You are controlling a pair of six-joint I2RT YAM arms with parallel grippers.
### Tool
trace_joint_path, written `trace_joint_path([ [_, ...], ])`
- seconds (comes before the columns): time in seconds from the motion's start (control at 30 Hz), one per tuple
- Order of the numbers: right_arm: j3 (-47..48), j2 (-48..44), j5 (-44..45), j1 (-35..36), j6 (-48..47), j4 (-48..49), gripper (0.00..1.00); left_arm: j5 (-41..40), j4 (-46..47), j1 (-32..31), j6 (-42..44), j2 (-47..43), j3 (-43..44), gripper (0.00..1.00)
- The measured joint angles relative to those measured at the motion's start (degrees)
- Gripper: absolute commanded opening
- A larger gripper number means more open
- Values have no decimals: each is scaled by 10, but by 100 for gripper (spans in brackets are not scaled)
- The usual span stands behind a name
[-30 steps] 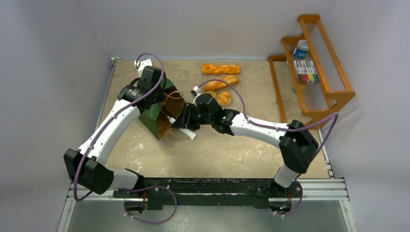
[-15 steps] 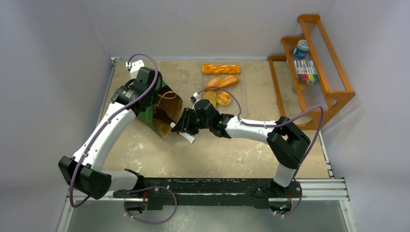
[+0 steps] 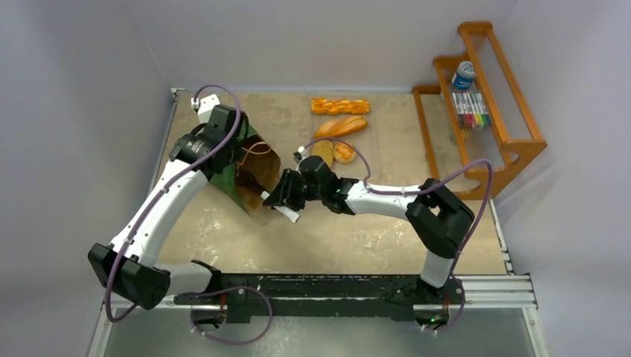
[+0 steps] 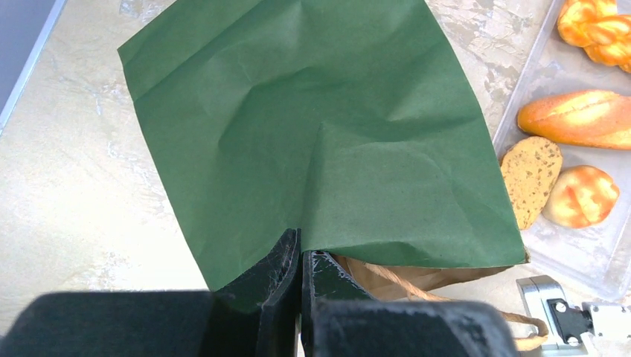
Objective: Take the fake bread out of the paper bag
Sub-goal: Take out the fake bread from the paper bag.
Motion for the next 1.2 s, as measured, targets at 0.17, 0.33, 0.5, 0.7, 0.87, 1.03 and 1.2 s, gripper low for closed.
trace_joint_path([
  [0.17, 1, 18, -15, -5, 44, 28, 38, 6, 12, 0, -6, -10, -17, 0],
  [0.33, 26, 47, -22, -7, 65, 25, 38, 8, 18, 0, -14, -26, -32, 0],
  [0.5, 62, 47, -16, -7, 73, 9, 38, 8, 38, 0, -14, -32, -50, 0],
  [0.7, 73, 44, 5, -7, 93, -10, 39, 9, 57, 0, -14, -35, -65, 0],
  [0.87, 88, 44, 37, -7, 109, -30, 39, 11, 75, 0, -15, -28, -65, 0],
  [1.03, 99, 44, 53, -7, 132, -29, 39, 18, 90, 0, -21, -12, -65, 0],
  [1.2, 113, 57, 57, -7, 155, -28, 39, 23, 105, 0, -40, -5, -65, 0],
])
